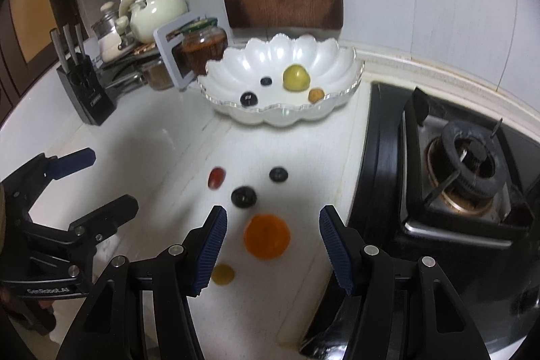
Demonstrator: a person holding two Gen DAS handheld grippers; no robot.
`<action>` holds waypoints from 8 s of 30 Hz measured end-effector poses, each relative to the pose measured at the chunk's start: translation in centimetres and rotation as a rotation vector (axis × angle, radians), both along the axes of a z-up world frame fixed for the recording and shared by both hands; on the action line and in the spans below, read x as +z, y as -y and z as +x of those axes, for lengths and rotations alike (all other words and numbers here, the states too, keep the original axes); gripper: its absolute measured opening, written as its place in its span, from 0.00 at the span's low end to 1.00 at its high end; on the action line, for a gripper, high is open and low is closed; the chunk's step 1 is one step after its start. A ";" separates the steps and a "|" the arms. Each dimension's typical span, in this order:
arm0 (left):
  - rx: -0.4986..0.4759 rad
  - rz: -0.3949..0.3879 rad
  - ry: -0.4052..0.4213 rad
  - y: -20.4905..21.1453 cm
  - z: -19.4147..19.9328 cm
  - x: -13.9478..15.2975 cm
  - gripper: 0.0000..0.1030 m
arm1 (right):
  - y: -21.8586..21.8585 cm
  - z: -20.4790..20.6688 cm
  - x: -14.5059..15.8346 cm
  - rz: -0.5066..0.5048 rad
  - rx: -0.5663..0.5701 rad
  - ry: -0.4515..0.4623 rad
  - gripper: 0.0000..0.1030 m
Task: Organize fruits
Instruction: 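Move both open tools down toward the fruits left on the counter, then grasp the red oval fruit with the left tool while the right tool grasps a brown longan, then lift and carry the red fruit and longan in both tools over the bowl, then open the right tool to drop the longan while the left tool releases the red fruit, then withdraw both open tools from the bowl toward the counter fruits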
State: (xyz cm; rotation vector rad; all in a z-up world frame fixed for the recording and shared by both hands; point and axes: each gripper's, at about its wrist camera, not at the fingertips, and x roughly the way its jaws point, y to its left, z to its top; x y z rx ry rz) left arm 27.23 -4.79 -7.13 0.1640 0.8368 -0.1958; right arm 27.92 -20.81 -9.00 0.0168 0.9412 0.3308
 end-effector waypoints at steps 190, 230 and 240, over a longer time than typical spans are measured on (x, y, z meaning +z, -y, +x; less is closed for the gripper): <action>0.081 -0.076 -0.187 0.8 32.7 -1.4 0.26 | -1.3 28.0 -0.7 0.005 -0.148 -0.045 0.25; 0.066 -0.092 0.107 -2.0 18.9 7.2 0.59 | -1.4 15.0 7.5 -0.033 -0.127 0.240 0.41; 0.019 -0.086 0.194 -2.0 13.4 8.4 0.61 | -1.2 10.1 8.9 -0.025 -0.143 0.317 0.41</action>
